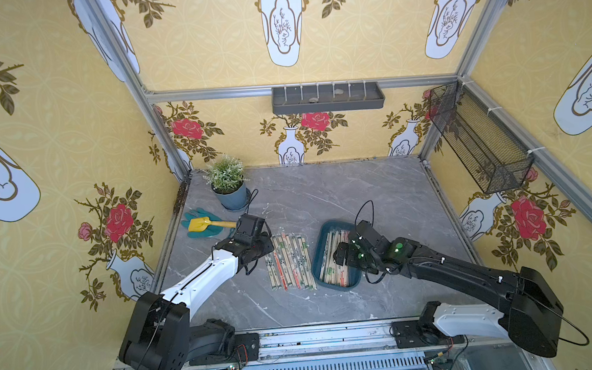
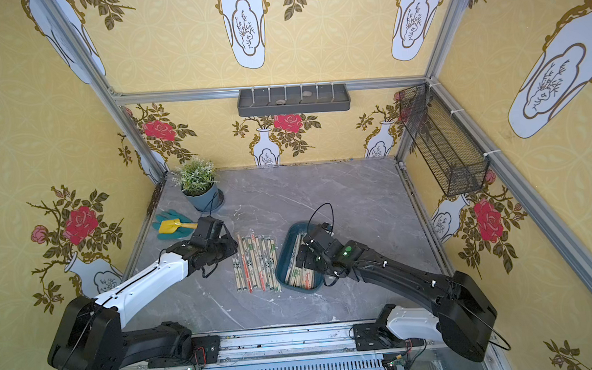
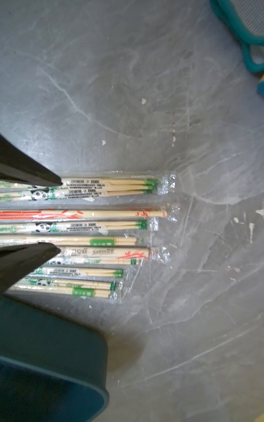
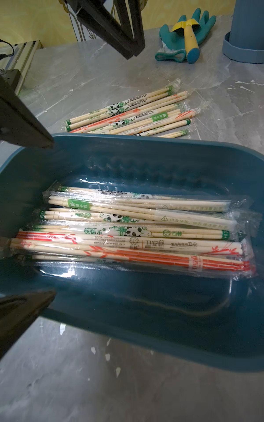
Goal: Take the paired disposable chopsticks out of the storage box
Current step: Place the paired disposable chopsticks at the center of the board, then adjust the storage box at the center of the board, then adjust the paired disposable chopsticks at the center of the board.
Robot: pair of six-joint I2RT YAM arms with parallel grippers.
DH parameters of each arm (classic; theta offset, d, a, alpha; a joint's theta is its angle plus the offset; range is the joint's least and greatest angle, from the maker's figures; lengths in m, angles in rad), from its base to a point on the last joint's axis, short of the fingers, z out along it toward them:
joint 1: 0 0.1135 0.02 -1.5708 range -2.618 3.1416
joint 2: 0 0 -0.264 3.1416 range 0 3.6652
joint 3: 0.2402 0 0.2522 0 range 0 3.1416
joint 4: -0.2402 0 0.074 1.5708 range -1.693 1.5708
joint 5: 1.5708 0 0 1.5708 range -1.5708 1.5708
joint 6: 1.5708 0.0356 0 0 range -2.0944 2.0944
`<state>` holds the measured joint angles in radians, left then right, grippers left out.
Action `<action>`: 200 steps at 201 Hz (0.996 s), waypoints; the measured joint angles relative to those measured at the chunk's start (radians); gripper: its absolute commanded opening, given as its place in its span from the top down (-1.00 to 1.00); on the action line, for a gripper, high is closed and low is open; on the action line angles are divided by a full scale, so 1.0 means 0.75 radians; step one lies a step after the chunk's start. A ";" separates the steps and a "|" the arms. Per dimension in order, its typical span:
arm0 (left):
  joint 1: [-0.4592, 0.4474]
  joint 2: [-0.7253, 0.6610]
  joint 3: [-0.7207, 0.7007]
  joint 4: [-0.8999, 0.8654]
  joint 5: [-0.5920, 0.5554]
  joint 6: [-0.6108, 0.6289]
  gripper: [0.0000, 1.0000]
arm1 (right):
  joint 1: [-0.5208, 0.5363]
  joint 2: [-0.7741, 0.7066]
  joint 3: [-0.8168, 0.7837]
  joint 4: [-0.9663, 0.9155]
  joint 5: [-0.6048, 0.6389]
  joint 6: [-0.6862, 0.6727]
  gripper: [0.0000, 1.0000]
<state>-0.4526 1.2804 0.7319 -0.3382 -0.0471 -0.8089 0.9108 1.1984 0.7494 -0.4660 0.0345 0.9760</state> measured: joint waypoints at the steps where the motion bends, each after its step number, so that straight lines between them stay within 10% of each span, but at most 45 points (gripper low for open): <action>1: -0.001 -0.001 0.002 -0.001 0.000 0.000 0.06 | -0.001 -0.001 -0.002 0.001 0.000 0.001 -0.95; 200: -0.043 0.334 0.096 0.080 -0.052 0.055 0.02 | -0.071 -0.084 -0.033 0.032 -0.042 0.008 -0.95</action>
<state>-0.4847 1.5307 0.8036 -0.2783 -0.0860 -0.7673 0.8574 1.1351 0.7246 -0.4423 0.0032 0.9821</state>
